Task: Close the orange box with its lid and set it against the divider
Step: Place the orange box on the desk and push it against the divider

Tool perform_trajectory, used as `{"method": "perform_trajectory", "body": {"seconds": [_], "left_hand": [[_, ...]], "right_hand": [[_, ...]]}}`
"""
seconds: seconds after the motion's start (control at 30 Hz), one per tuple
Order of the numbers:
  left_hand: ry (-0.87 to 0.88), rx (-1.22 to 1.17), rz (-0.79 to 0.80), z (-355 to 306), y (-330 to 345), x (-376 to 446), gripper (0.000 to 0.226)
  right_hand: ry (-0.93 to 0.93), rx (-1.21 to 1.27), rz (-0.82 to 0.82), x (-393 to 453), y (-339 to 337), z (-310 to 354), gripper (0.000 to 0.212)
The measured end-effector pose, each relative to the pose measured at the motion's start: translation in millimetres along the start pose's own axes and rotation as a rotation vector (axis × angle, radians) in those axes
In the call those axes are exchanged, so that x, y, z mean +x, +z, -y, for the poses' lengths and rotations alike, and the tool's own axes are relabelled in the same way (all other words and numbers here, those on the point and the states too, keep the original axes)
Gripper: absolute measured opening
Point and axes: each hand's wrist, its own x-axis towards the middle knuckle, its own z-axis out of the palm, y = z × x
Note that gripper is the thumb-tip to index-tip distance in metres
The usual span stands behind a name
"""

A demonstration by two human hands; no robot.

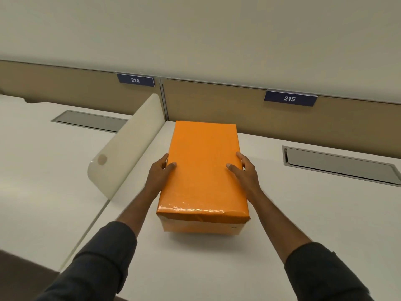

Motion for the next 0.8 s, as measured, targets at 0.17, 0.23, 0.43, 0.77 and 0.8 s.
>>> {"method": "perform_trajectory", "body": {"seconds": [0.17, 0.23, 0.43, 0.77, 0.8], "left_hand": [[-0.036, -0.008, 0.0, 15.6, 2.8, 1.6, 0.042], [-0.041, 0.001, -0.007, 20.5, 3.6, 2.4, 0.039], [-0.093, 0.185, 0.0, 22.0, 5.8, 4.0, 0.061], [0.106, 0.928, 0.025, -13.2, 71.1, -20.1, 0.078], [0.095, 0.951, 0.028, -12.8, 75.4, -19.6, 0.079]], "right_hand": [[0.031, -0.028, 0.006, 4.6, 13.6, -12.1, 0.068], [0.034, -0.04, 0.004, 6.8, 15.7, -14.1, 0.067], [0.028, -0.182, 0.069, 7.9, 12.6, -16.6, 0.073], [-0.393, -0.954, 0.181, -5.7, 30.8, -15.1, 0.076], [-0.383, -0.983, 0.198, -5.4, 31.3, -14.9, 0.077]]}}
